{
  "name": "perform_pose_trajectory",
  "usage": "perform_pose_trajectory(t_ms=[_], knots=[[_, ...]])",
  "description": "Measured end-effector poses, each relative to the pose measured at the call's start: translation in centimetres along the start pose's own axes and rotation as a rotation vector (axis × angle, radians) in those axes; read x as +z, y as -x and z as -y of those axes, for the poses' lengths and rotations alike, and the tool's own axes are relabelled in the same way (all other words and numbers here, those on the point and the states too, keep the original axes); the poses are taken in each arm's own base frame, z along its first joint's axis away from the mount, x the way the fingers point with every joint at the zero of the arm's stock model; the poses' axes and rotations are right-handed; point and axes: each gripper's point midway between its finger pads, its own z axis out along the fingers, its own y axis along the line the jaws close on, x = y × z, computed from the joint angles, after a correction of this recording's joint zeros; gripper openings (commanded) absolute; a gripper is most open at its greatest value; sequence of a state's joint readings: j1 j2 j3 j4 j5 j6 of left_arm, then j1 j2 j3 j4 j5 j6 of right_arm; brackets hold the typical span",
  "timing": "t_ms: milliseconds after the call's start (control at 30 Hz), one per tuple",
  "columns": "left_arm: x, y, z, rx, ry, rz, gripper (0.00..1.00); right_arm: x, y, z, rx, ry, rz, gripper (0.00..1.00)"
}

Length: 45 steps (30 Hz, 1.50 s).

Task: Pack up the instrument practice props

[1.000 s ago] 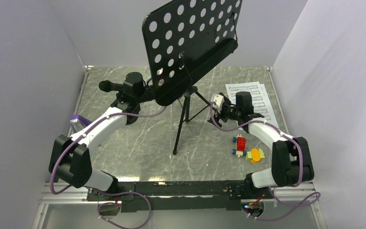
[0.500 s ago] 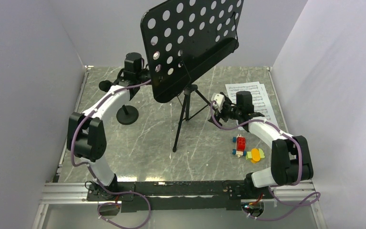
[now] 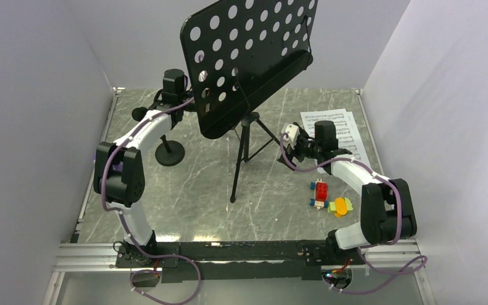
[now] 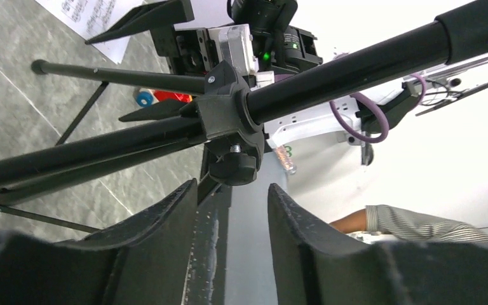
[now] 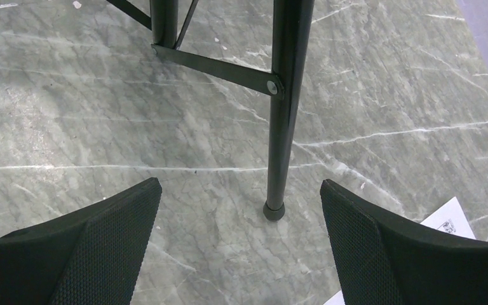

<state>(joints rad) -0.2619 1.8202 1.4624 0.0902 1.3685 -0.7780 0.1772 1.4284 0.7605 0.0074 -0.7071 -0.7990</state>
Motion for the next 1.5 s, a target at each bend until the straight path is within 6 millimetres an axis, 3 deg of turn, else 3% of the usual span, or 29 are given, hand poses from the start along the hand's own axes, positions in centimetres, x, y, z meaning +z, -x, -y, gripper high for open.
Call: perform_pose_trajectory(t_ms=[167, 400, 500, 667, 800, 1067, 1300, 1500], knots=[[-0.2, 0.2, 0.1, -0.023, -0.001, 0.0, 0.58, 0.1, 0.1, 0.2, 0.003, -0.002, 0.002, 0.98], [-0.8, 2.0, 0.6, 0.099, 0.04, 0.027, 0.61, 0.0, 0.0, 0.3, 0.007, -0.005, 0.0, 0.98], [-1.7, 2.2, -0.8, 0.126, 0.102, 0.054, 0.7, -0.1, -0.1, 0.4, 0.01, -0.01, -0.001, 0.98], [-3.6, 2.2, -4.4, 0.218, 0.264, 0.102, 0.7, -0.4, -0.2, 0.8, 0.015, -0.018, 0.0, 0.98], [-5.1, -0.3, -5.7, 0.344, 0.38, 0.137, 0.7, -0.5, 0.2, 1.2, 0.009, -0.025, 0.007, 0.98], [-5.9, -1.0, -4.4, 0.953, 0.583, 0.137, 0.73, -0.6, 0.7, 1.7, 0.001, -0.034, 0.013, 0.98], [-3.5, -3.4, -2.0, 1.55, 0.638, 0.045, 0.82, -0.7, 0.7, 1.8, 0.004, -0.037, 0.014, 0.98], [-2.2, -2.7, -0.6, 1.885, 0.685, 0.02, 0.84, -0.7, 0.7, 1.7, 0.009, -0.037, 0.014, 0.98]])
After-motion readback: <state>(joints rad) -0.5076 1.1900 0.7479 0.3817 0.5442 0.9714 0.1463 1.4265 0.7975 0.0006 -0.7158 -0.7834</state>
